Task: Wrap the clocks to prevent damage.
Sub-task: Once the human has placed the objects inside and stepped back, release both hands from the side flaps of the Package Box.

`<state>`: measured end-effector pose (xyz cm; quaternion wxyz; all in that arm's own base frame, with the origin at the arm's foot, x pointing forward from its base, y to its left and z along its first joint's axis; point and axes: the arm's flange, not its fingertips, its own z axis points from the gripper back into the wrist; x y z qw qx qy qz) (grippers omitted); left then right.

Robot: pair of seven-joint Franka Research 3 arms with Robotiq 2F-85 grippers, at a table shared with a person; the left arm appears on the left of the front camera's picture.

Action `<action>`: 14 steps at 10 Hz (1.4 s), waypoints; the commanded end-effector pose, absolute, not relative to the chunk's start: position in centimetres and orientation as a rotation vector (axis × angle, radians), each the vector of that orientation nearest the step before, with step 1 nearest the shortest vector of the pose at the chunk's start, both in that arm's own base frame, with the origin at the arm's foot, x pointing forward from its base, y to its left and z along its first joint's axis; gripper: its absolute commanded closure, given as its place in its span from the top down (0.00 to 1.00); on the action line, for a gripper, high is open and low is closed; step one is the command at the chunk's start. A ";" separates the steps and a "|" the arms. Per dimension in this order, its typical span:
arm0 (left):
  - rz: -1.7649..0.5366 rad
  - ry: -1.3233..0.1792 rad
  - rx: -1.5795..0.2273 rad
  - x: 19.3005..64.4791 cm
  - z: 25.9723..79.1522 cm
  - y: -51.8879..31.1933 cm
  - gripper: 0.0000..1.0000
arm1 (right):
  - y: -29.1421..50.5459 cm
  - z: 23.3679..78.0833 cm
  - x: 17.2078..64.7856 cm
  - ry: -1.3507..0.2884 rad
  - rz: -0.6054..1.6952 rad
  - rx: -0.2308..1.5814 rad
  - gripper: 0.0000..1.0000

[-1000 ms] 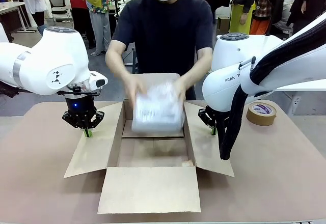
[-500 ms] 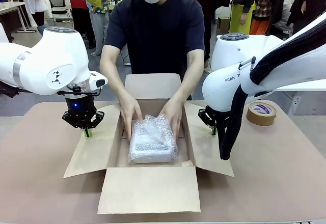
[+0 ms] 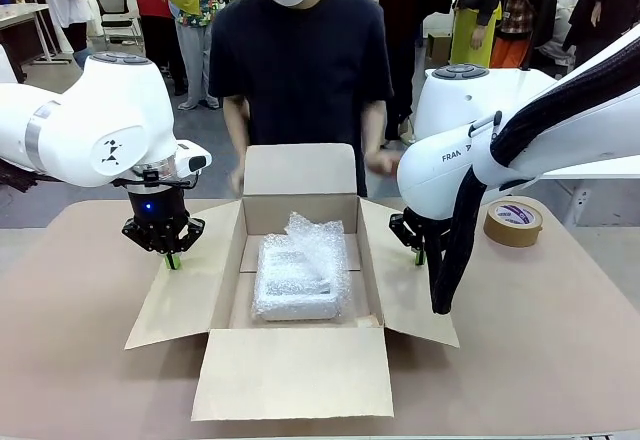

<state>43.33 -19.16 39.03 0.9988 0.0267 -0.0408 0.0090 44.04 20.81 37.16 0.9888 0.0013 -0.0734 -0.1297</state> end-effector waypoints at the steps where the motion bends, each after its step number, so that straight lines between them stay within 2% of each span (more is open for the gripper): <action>1: 0.015 -0.083 0.069 43.3 39.0 -19.1 0.00 | 20.8 37.1 44.0 -0.155 -0.270 -0.021 0.01; 3: -0.030 -0.102 0.032 44.1 40.4 -18.8 0.00 | 20.8 37.2 44.0 -0.147 -0.260 0.003 0.01; 4: -0.126 -0.166 -0.010 43.7 43.0 -18.7 0.00 | 20.8 39.3 42.9 -0.162 -0.103 -0.002 0.01; 5: -0.370 -0.220 -0.062 43.5 47.4 -18.5 0.00 | 20.6 42.7 41.5 -0.211 0.013 -0.059 0.01; 7: -0.605 -0.273 -0.081 40.4 54.5 -16.7 0.00 | 19.6 48.7 37.2 -0.208 0.132 -0.159 0.01; 9: -0.817 -0.247 -0.091 37.5 59.0 -14.2 0.00 | 18.3 53.2 32.8 -0.154 0.305 -0.268 0.01; 11: -0.804 -0.287 -0.021 36.6 59.2 -13.2 0.00 | 17.4 54.0 32.1 -0.160 0.222 -0.281 0.01; 12: -0.801 -0.288 -0.078 36.7 60.3 -14.5 0.00 | 18.5 53.9 31.9 -0.151 0.252 -0.241 0.01; 14: -0.801 -0.288 -0.078 36.7 60.3 -14.5 0.00 | 17.8 55.0 30.7 -0.152 0.249 -0.265 0.01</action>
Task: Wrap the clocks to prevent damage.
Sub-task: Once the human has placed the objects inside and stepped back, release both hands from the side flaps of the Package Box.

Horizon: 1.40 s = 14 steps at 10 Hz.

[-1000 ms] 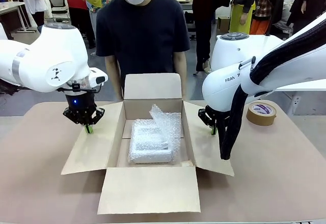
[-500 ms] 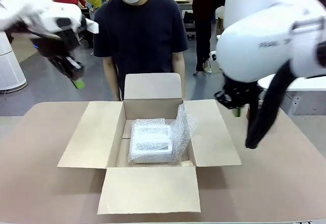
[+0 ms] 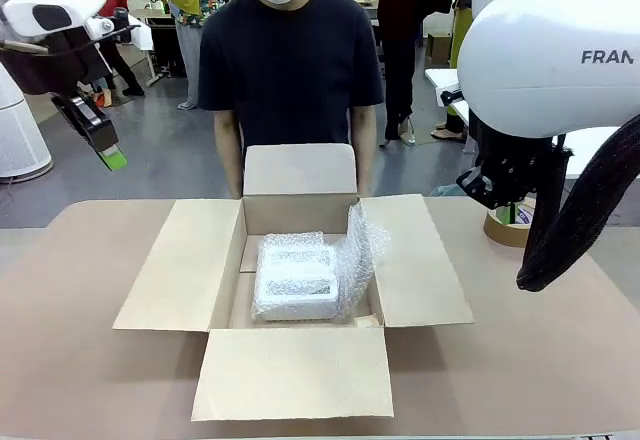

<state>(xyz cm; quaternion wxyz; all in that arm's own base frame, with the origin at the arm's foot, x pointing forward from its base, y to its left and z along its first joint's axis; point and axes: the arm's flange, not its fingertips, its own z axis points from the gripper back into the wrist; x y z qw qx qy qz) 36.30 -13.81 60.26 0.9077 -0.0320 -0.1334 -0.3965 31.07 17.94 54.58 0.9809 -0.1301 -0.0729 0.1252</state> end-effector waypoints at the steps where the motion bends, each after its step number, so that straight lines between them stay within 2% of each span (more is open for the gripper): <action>1: -0.820 -0.278 -0.065 36.1 60.5 -13.5 0.00 | 17.0 55.5 30.4 -0.085 0.587 -0.156 0.01; 2: -0.954 -0.230 -0.097 36.1 60.9 -12.0 0.00 | 15.1 56.4 30.2 -0.009 0.843 -0.091 0.01; 4: -1.139 -0.165 -0.017 35.5 60.4 -9.5 0.00 | 11.7 56.3 30.0 -0.006 1.078 -0.120 0.01; 9: -1.355 -0.142 -0.026 34.1 59.5 -6.1 0.00 | 6.2 54.1 31.3 0.046 1.213 -0.051 0.01; 14: -1.394 -0.052 -0.048 35.8 58.3 -10.0 0.00 | 4.3 52.9 31.2 0.019 1.271 0.006 0.01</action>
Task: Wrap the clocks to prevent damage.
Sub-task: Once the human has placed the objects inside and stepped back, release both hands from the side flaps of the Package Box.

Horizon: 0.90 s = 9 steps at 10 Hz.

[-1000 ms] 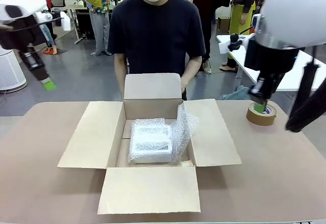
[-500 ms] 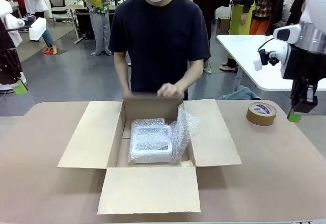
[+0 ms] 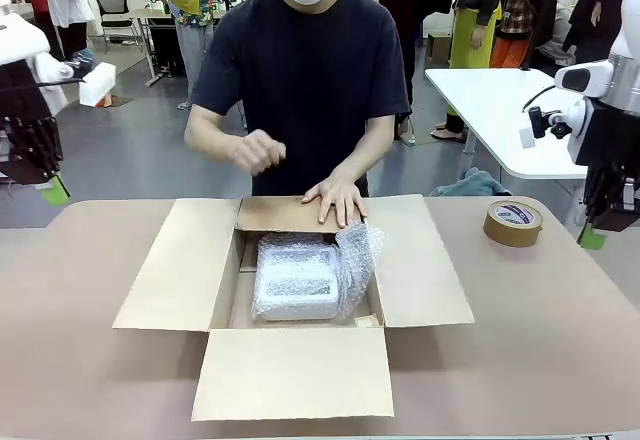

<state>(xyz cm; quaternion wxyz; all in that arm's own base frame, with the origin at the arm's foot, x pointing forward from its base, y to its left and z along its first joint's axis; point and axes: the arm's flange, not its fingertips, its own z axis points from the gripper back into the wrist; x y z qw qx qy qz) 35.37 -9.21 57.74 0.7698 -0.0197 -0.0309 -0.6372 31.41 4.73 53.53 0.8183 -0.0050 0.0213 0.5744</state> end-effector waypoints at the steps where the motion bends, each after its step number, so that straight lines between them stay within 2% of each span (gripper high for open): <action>1: -1.368 -0.085 -0.045 35.0 58.2 -8.3 0.00 | 4.5 52.7 31.1 0.043 1.309 -0.009 0.01; 2: -1.368 -0.085 -0.045 35.0 58.2 -8.3 0.00 | 4.7 53.5 31.4 0.045 1.224 -0.011 0.01; 9: -1.368 -0.085 -0.045 35.0 58.2 -8.3 0.00 | 4.7 53.5 31.4 0.045 1.224 -0.011 0.01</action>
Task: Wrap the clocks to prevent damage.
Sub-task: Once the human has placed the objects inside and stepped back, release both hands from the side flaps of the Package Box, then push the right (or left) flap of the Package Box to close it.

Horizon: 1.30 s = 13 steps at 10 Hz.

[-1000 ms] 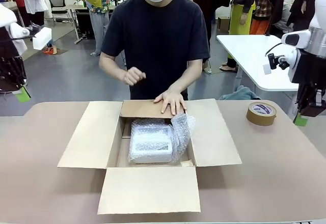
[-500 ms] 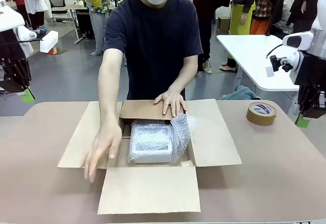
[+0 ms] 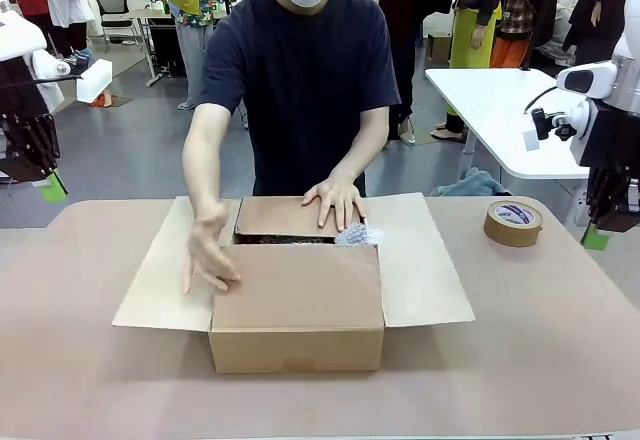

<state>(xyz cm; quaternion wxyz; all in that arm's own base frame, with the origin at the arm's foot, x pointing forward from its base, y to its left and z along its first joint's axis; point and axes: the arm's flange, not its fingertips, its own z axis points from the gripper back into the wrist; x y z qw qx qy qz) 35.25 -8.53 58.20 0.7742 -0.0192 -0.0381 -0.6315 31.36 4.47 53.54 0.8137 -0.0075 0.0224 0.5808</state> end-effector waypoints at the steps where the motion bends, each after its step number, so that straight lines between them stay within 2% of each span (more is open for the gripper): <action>1: -1.368 -0.085 -0.045 35.0 58.2 -8.3 0.00 | 4.7 53.5 31.4 0.045 1.224 -0.011 0.01; 13: -1.368 -0.085 -0.045 35.0 58.2 -8.3 0.00 | 4.5 53.5 31.4 0.048 1.240 -0.017 0.01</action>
